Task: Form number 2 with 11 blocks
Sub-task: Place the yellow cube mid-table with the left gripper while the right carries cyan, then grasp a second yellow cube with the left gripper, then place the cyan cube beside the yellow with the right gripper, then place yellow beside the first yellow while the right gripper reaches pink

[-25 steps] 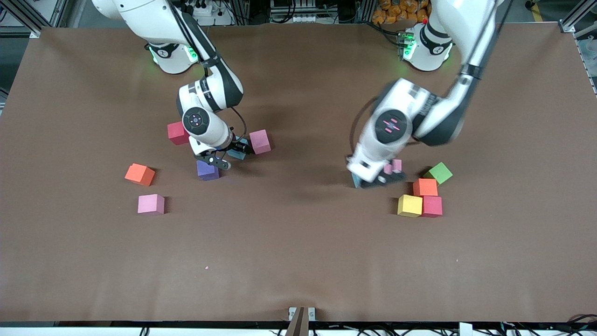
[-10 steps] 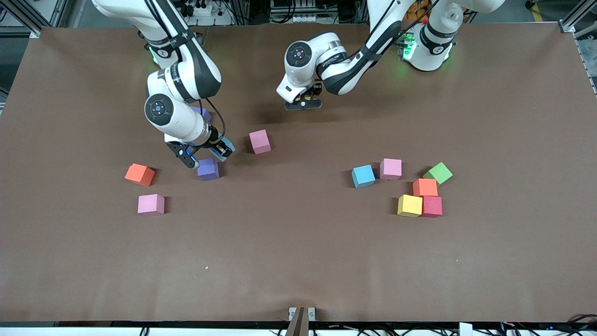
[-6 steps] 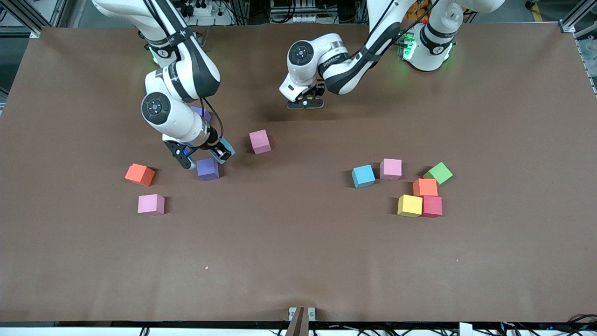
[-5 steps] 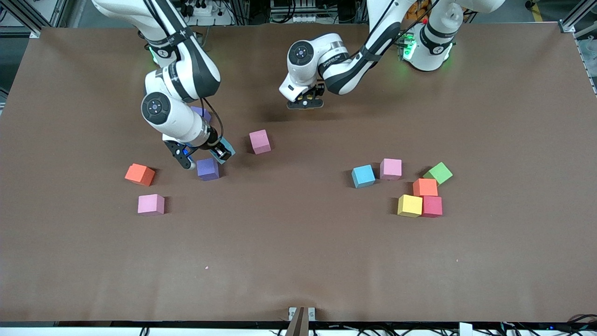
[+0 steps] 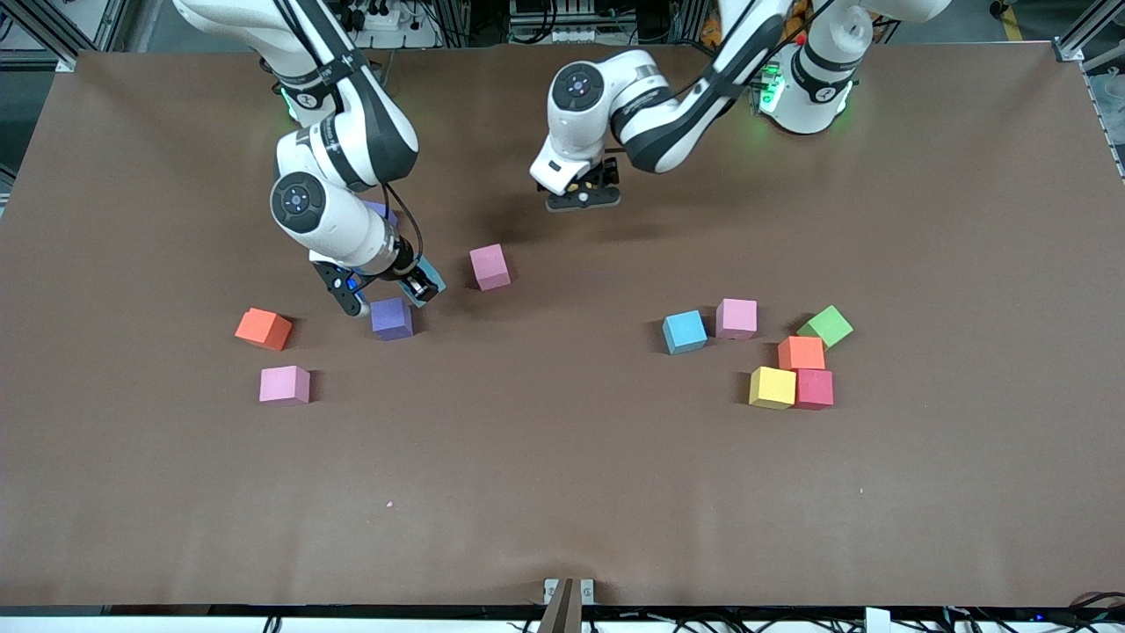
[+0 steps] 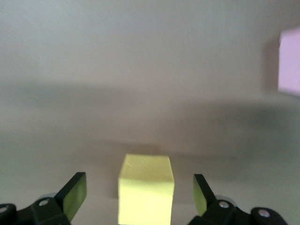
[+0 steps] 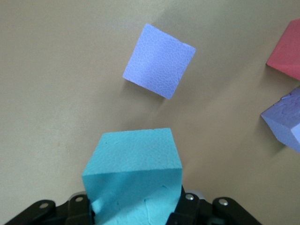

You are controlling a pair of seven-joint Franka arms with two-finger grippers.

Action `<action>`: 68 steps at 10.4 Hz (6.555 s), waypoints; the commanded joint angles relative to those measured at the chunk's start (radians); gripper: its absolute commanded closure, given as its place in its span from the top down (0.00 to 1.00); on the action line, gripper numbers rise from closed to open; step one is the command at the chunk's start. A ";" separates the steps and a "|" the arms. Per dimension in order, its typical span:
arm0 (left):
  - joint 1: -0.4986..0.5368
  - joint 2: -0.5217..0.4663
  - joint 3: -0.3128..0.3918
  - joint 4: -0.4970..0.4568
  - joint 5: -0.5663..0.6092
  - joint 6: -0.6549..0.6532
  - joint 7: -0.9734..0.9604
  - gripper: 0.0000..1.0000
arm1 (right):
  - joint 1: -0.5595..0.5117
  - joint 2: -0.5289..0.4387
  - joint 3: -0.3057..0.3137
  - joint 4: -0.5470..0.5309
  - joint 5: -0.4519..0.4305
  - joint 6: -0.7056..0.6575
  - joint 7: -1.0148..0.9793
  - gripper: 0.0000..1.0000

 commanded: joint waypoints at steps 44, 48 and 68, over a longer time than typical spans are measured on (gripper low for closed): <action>0.188 0.307 0.558 0.336 0.045 0.093 2.431 0.77 | 0.653 0.193 0.008 -0.140 0.405 0.483 0.855 0.36; 0.188 0.278 0.540 0.333 0.045 0.049 2.437 0.22 | 0.656 0.176 0.008 -0.142 0.403 0.474 0.859 1.00; 0.196 -0.014 0.009 -0.051 0.057 -0.061 1.793 0.18 | 0.584 -0.038 -0.576 0.036 0.127 -0.123 0.226 1.00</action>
